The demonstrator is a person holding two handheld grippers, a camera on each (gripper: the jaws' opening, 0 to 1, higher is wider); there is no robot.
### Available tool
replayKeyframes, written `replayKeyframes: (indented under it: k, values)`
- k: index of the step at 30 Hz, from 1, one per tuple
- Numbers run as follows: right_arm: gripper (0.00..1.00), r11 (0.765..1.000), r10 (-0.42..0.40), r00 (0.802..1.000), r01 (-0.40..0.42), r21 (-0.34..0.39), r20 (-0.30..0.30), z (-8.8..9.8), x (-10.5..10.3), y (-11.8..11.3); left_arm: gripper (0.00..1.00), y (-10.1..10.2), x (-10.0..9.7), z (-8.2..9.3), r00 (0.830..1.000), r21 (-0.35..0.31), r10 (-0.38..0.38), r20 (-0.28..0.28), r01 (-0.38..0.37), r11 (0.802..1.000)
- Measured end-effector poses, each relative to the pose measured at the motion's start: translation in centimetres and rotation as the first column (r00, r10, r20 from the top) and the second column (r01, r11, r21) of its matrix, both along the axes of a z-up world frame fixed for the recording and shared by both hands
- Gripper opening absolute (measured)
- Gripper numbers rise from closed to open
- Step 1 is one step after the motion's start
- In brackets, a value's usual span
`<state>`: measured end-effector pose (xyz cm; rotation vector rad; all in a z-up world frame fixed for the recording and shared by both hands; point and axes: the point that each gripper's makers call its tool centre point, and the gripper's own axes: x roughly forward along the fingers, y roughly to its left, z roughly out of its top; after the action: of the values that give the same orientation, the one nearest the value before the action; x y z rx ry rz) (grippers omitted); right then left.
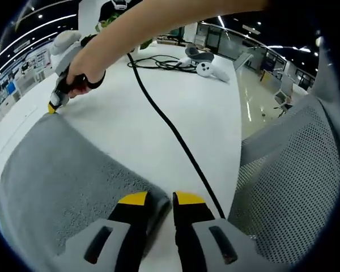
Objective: Fold the towel on the table until its edges align and the towel forms a compact rectangular stack.
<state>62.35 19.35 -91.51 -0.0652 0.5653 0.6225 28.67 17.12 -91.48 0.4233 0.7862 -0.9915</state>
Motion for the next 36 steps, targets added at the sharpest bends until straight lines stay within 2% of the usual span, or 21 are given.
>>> replayKeyframes:
  k: [3, 5, 6, 7, 11, 19, 21, 26, 30, 35, 36]
  values:
    - [0.08, 1.0, 0.02, 1.0, -0.02, -0.002, 0.019, 0.1, -0.4, 0.4, 0.2, -0.2, -0.2, -0.1, 0.998, 0.041, -0.039, 0.05, 0.037, 0.998]
    - [0.03, 0.999, 0.048, 0.999, -0.048, -0.007, 0.012, 0.3, -0.9, 0.8, 0.21, -0.2, -0.4, -0.2, 0.993, 0.082, -0.083, 0.079, 0.076, 0.994]
    - [0.02, 0.998, 0.062, 0.998, -0.062, -0.005, 0.007, 0.5, -1.3, 1.2, 0.21, -0.4, -0.4, 0.0, 0.995, 0.069, -0.065, 0.077, 0.06, 0.996]
    - [0.02, 0.998, 0.059, 0.998, -0.058, -0.034, 0.018, 0.6, -1.3, 0.9, 0.22, -0.4, -0.3, 0.0, 0.997, 0.061, -0.042, 0.067, 0.038, 0.997]
    - [0.02, 0.997, 0.065, 0.998, -0.064, -0.034, 0.026, 1.0, -1.8, 0.7, 0.21, -0.5, 0.0, 0.1, 0.997, 0.056, -0.037, 0.069, 0.034, 0.998]
    - [0.01, 0.997, 0.068, 0.998, -0.067, -0.038, 0.018, 1.4, -2.3, 0.9, 0.06, 0.0, 1.1, -0.1, 0.994, 0.064, -0.036, 0.106, 0.029, 0.998]
    - [0.01, 0.998, 0.061, 0.998, -0.06, -0.027, 0.016, 1.0, -1.8, 0.7, 0.06, 0.0, 1.1, -0.1, 0.995, 0.061, -0.03, 0.099, 0.024, 0.998]
    - [0.01, 0.998, 0.052, 0.999, -0.052, -0.019, 0.006, 0.3, -0.6, 0.4, 0.03, 0.0, 1.0, -0.3, 0.992, 0.07, -0.024, 0.124, 0.015, 0.997]
    - [0.01, 0.998, 0.059, 0.998, -0.059, -0.031, 0.002, 0.2, -1.0, 0.4, 0.03, 0.1, 0.9, -0.1, 0.988, 0.064, -0.018, 0.15, 0.008, 0.998]
    - [0.01, 0.998, 0.053, 0.999, -0.053, -0.015, 0.004, 0.2, -1.5, 0.1, 0.03, 0.3, 0.8, 0.0, 0.992, 0.024, 0.006, 0.129, -0.009, 1.0]
    - [0.0, 0.999, 0.051, 0.999, -0.051, -0.011, 0.003, 0.1, -1.6, 0.0, 0.02, 0.3, 0.7, 0.0, 0.994, -0.005, 0.035, 0.108, -0.035, 0.999]
